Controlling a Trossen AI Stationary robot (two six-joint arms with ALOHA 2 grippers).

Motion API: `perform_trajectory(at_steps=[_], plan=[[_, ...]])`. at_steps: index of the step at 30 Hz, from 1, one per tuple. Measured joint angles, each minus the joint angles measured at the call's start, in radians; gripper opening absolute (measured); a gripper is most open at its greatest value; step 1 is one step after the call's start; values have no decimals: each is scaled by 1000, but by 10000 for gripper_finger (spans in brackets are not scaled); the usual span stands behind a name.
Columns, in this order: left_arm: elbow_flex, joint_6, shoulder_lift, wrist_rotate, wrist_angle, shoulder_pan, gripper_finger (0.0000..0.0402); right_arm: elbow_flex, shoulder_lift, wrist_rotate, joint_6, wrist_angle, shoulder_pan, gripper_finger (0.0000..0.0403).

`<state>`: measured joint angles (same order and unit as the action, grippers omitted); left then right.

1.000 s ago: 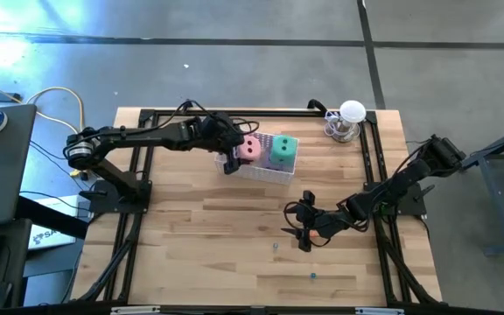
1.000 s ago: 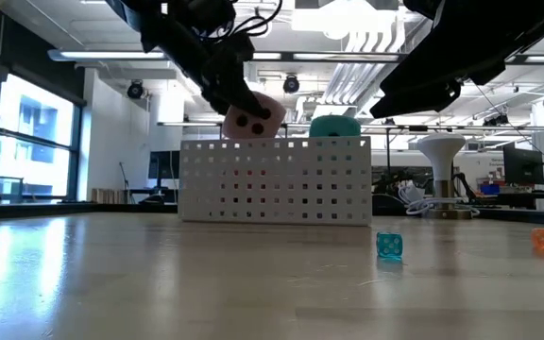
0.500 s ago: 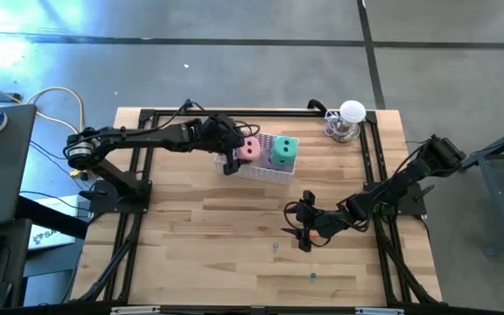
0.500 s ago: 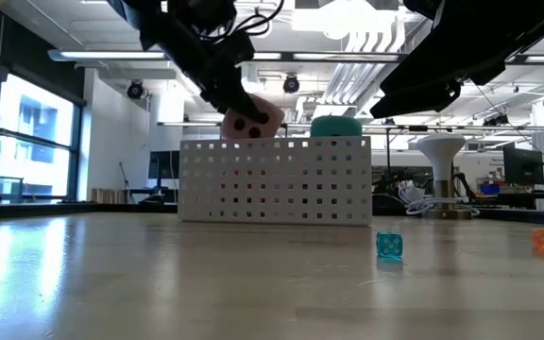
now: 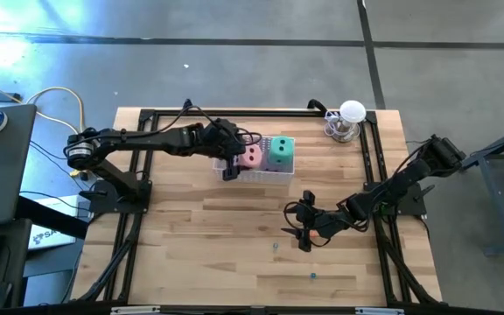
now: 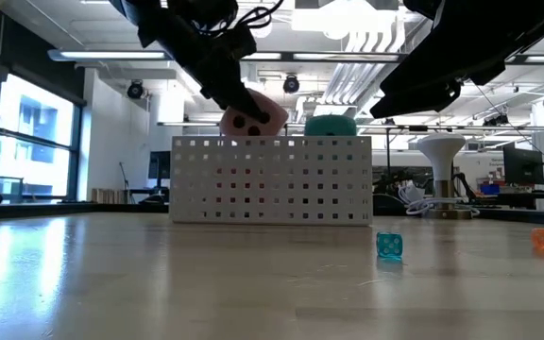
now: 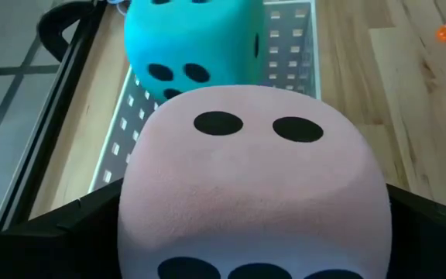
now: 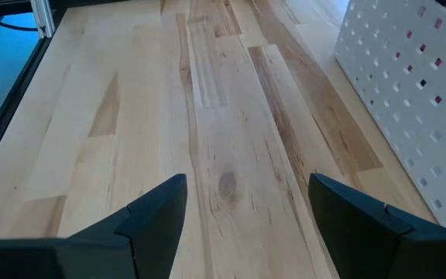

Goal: Pick & Place Dice
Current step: Put the big pink die into the white bin

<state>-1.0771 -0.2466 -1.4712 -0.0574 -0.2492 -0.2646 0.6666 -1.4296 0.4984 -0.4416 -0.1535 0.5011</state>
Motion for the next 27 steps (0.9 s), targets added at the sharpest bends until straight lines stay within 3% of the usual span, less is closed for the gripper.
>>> perform_trajectory(at_steps=[27], plan=[[0, 61, 0, -64, 41, -1, 400, 0, 0, 0, 1, 0, 0, 262]])
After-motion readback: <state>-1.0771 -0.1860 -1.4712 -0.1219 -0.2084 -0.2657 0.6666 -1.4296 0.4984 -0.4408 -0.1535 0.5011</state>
